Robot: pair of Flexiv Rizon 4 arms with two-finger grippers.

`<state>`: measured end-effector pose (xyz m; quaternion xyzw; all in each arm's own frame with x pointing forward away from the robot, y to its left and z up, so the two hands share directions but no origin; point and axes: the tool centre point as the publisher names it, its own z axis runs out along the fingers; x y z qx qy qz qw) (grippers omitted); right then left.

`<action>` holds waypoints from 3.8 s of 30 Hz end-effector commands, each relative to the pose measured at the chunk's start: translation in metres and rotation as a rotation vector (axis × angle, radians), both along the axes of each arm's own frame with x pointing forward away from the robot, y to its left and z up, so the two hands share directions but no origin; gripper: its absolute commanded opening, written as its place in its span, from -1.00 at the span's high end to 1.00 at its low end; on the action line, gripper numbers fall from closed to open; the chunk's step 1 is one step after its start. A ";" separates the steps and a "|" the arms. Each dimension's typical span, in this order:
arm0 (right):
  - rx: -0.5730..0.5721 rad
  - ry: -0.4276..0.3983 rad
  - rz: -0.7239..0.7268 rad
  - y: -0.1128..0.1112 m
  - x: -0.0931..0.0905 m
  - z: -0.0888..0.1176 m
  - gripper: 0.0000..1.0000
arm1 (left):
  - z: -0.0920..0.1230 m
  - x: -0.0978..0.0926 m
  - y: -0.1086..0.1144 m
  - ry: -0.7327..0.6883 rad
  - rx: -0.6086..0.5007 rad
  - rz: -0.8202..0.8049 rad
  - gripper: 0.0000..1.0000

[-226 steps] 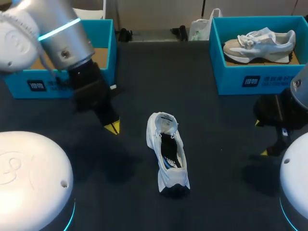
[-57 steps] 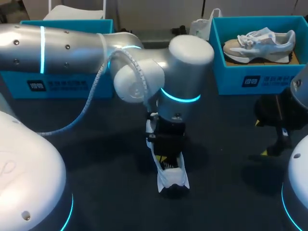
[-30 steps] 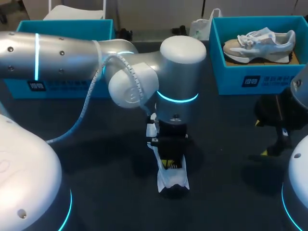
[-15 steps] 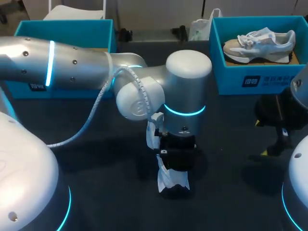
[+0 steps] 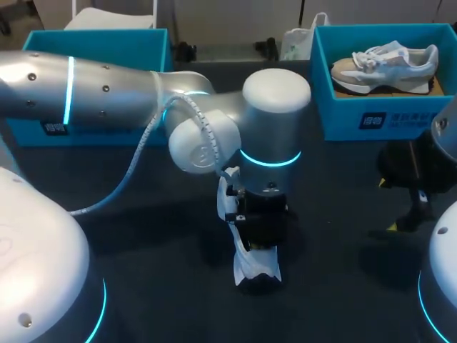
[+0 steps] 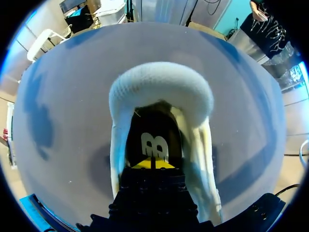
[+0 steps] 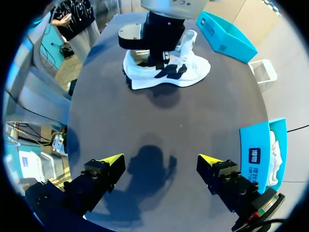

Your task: Take the shoe out of the shoebox, open the shoe tongue, remove and reinsert the insole, then place the shoe into the shoebox

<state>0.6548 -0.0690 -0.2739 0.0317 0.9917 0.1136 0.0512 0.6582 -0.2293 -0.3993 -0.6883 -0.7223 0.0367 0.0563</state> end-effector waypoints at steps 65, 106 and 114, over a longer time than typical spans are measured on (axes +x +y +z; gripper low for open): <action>-0.001 -0.002 0.000 0.000 -0.001 0.000 -1.00 | 0.114 0.116 0.043 -0.135 -0.081 0.110 -1.00; -0.001 -0.002 0.000 0.000 -0.001 0.000 -1.00 | 0.109 0.095 0.022 -0.064 -0.055 -0.019 0.43; -0.001 -0.002 0.000 0.000 -0.001 0.000 -1.00 | 0.081 0.060 0.020 -0.028 -0.047 -0.042 0.50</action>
